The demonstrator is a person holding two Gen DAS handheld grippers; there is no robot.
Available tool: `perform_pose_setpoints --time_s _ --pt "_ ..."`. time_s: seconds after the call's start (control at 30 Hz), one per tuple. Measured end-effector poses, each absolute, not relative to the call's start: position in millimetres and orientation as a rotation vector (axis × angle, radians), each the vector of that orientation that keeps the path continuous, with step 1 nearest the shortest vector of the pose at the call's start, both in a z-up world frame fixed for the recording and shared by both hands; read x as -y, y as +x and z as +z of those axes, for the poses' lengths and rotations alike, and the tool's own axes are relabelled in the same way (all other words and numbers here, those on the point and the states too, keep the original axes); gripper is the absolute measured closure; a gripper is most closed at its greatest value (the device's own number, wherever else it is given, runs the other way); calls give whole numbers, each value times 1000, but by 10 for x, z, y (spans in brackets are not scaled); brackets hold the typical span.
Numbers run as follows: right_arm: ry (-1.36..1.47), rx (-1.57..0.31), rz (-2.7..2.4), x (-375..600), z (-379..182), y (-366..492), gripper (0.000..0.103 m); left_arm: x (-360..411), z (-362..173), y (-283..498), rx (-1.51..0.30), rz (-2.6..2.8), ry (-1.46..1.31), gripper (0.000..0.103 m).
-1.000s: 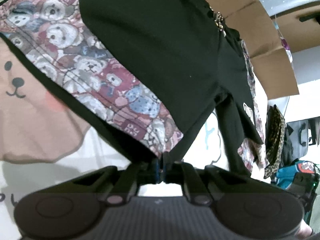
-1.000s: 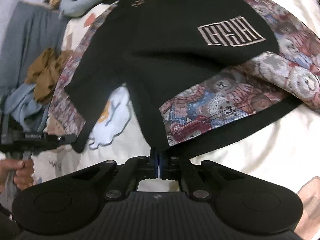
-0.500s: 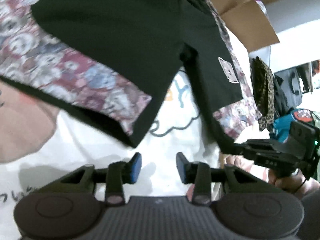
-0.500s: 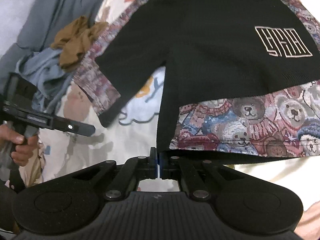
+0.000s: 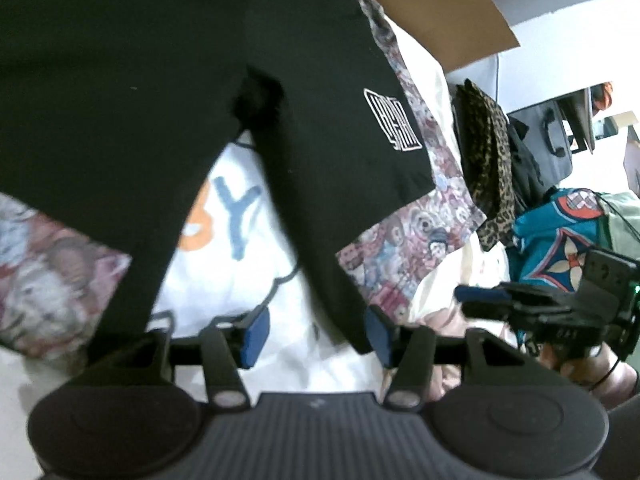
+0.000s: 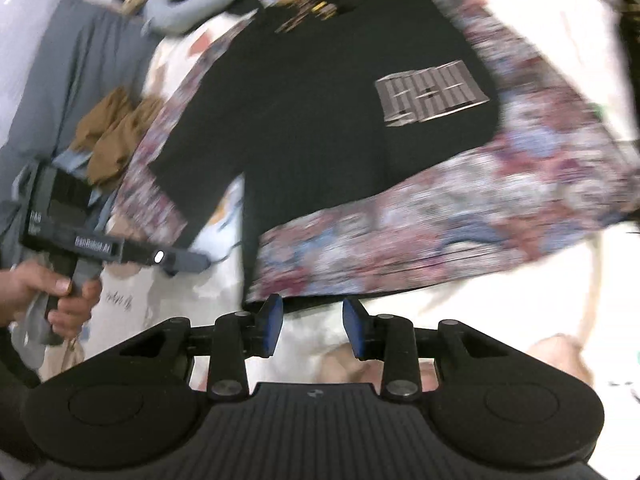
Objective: Fold clothes
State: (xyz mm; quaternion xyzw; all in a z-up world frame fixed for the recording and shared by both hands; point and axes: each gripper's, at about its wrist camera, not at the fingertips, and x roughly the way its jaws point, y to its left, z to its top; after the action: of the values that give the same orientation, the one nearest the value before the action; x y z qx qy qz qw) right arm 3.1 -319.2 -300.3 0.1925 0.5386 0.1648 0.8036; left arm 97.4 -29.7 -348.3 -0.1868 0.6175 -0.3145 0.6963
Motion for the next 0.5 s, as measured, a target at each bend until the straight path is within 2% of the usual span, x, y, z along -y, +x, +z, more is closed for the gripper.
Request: perform_pose_setpoints --time_s 0.5 --pt "352 -971 -85 4329 -2880 219 65 366 -3662 998 -1414 -706 -450 47"
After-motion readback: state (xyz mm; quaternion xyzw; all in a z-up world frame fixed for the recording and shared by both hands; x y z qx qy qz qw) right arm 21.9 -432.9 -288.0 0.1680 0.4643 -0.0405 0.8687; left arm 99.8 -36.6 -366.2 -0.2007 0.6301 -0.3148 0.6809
